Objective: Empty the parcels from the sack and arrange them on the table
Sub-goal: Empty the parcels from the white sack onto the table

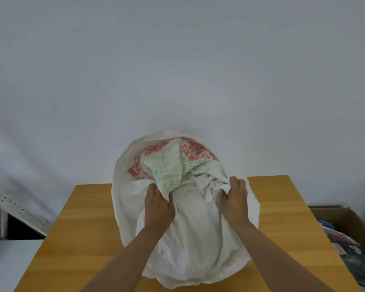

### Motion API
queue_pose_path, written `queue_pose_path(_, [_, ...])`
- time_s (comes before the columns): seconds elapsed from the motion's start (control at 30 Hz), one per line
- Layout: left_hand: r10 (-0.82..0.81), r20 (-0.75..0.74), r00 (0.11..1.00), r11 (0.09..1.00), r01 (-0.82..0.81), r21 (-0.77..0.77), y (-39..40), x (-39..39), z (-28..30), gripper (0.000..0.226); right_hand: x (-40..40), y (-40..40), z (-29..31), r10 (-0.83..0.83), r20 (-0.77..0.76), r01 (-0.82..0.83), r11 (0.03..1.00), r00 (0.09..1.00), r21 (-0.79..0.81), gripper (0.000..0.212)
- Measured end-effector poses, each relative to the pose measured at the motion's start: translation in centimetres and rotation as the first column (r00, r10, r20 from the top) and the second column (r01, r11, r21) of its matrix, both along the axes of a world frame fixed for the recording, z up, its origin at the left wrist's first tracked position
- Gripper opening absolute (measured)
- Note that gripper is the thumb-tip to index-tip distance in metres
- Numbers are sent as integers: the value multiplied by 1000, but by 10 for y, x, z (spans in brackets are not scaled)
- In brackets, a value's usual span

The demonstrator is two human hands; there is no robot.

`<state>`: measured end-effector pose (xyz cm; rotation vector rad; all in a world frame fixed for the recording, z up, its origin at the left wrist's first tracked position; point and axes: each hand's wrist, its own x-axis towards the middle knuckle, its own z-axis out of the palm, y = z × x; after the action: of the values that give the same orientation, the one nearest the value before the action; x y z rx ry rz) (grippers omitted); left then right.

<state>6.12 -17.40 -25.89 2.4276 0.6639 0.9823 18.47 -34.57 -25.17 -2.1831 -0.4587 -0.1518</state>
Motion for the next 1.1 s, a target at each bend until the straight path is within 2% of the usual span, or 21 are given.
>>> queue_pose_path(0.03, [12, 1, 1000, 1000, -12, 0, -1, 0, -2, 41, -1, -1, -1, -6, -23, 6, 1000, 1000, 2, 35])
queue_pose_path(0.1, [47, 80, 996, 998, -43, -48, -5, -4, 2, 40, -6, -2, 5, 12, 63, -17, 997, 998, 81, 32])
queue_pose_path(0.17, [32, 130, 991, 999, -29, -27, -1, -6, 8, 38, -10, -1, 11, 38, 141, -55, 991, 989, 120, 36])
queue_pose_path(0.23, [12, 46, 999, 1000, -12, -11, 7, -3, 10, 37, -6, 4, 8, 80, 85, -83, 996, 993, 39, 35])
queue_pose_path(0.3, [51, 25, 998, 997, -49, -58, 11, -7, 6, 40, -9, 9, 8, 86, 4, -86, 996, 996, -22, 23])
queue_pose_path(0.43, [61, 114, 992, 990, -45, -132, 17, -24, 4, 42, -29, 17, 20, 104, 107, -109, 993, 989, 47, 19])
queue_pose_path(0.53, [38, -13, 999, 981, -40, -188, 25, -25, 0, 40, -37, 22, 15, 120, 46, -119, 993, 992, -24, 21])
queue_pose_path(0.57, [37, 17, 999, 982, -33, -184, 25, -29, 0, 42, -41, 24, 17, 95, 45, -94, 995, 994, -25, 22])
queue_pose_path(0.67, [24, 139, 990, 987, -1, -162, 28, -45, 6, 44, -57, 29, 32, 23, 122, -36, 994, 992, 102, 24])
queue_pose_path(0.73, [-14, 74, 997, 991, 24, -135, 38, -50, 4, 45, -64, 35, 32, 41, 138, -53, 995, 990, 83, 26])
queue_pose_path(0.8, [-53, -18, 998, 985, 49, -165, 43, -56, 1, 47, -69, 40, 30, 38, 48, -38, 999, 998, 7, 27])
queue_pose_path(0.83, [-56, -3, 998, 982, 54, -182, 42, -61, -3, 47, -74, 41, 32, 34, 33, -33, 999, 999, -20, 27])
queue_pose_path(0.93, [9, 101, 995, 963, 19, -270, 40, -76, -3, 51, -94, 40, 42, 46, 131, -49, 998, 990, 25, 27])
queue_pose_path(1.0, [-20, 52, 998, 956, 35, -290, 48, -75, -8, 57, -100, 38, 40, 60, 152, -64, 998, 987, 22, 29])
queue_pose_path(1.1, [-128, -5, 992, 952, 121, -281, 46, -79, -16, 57, -103, 32, 33, 26, 22, -26, 999, 999, -20, 31])
